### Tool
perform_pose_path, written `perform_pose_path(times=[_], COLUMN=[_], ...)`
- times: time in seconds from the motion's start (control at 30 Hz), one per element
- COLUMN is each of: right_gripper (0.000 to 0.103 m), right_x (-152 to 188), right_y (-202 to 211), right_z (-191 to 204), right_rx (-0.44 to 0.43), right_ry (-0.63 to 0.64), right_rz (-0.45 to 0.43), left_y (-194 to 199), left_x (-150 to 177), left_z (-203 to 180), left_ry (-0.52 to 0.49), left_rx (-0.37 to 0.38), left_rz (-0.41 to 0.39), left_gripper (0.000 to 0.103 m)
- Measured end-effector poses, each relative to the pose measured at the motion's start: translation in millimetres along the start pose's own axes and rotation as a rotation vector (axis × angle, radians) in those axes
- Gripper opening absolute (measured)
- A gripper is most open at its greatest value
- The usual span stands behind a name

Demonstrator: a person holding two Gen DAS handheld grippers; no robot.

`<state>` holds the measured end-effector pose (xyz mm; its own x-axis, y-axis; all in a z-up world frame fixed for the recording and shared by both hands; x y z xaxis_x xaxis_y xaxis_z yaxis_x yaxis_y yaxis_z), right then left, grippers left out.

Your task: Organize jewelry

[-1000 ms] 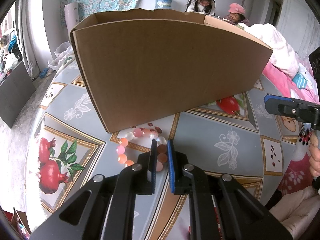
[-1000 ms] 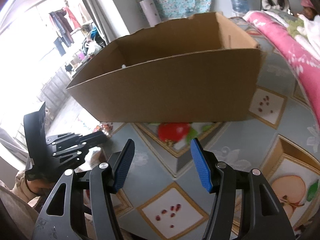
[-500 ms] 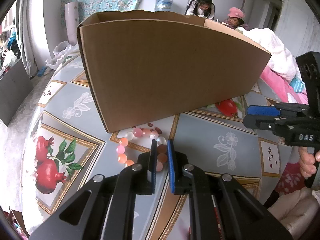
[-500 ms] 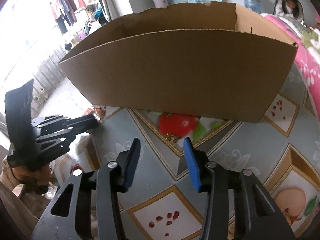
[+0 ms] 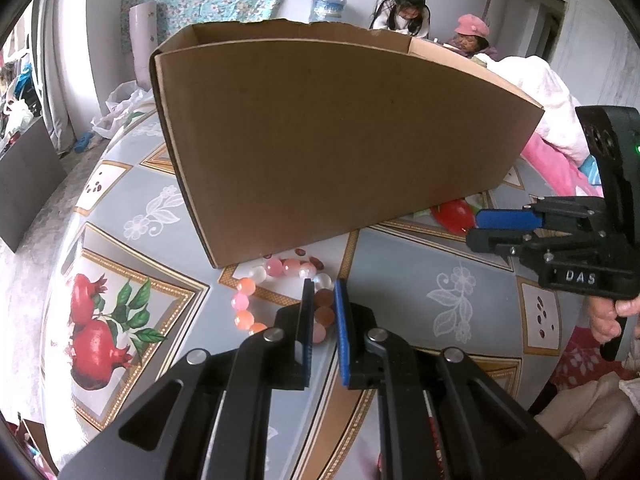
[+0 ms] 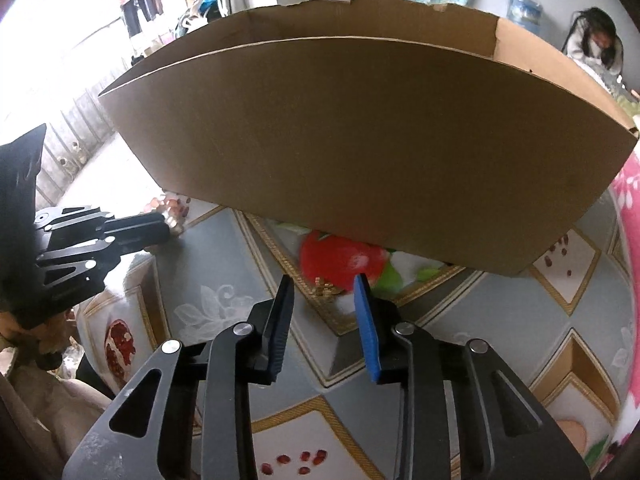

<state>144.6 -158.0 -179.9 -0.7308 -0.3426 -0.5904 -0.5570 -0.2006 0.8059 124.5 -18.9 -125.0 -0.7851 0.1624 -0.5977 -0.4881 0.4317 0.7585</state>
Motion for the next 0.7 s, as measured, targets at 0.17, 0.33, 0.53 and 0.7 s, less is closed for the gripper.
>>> perform_pose_path(times=[0.17,0.33,0.53,0.7], right_gripper=[0.024,0.017,0.011,0.011], right_x=[-2.1,-6.1,-10.5,-9.5], right_y=[-4.4,-6.4,-9.6,-5.3], right_z=[9.1,9.8,18.1,20.0], right_rx=[0.046,0.032,0.025,0.017], right_ry=[0.058,0.095,0.129,0.114], right_rz=[0.005,0.014,0.02,0.011], left_y=[-0.4,-0.6,-0.5,-0.5], left_x=[-0.4,-0.4,-0.2,-0.2], left_z=[-0.6,-0.5,-0.5,-0.4], left_ry=[-0.005,-0.004,-0.004,-0.004], left_rx=[0.0,0.001,0.001,0.001], left_rz=[0.002,0.001,0.001,0.001], left_gripper=[0.009,0.009,0.009,0.01])
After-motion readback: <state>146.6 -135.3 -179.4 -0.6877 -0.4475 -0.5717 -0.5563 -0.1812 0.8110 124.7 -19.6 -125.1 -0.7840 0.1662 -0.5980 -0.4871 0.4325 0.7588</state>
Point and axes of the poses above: each gripper's, at about its wrist camera, not at the fingertips, and y roughly against the way its jaws point, z to its left, x to its underside, the point moved 10 cm from there along -y, roughly the way its jaws point, and after that the axes turned 12 degrees about y, right-handed, at the moved point
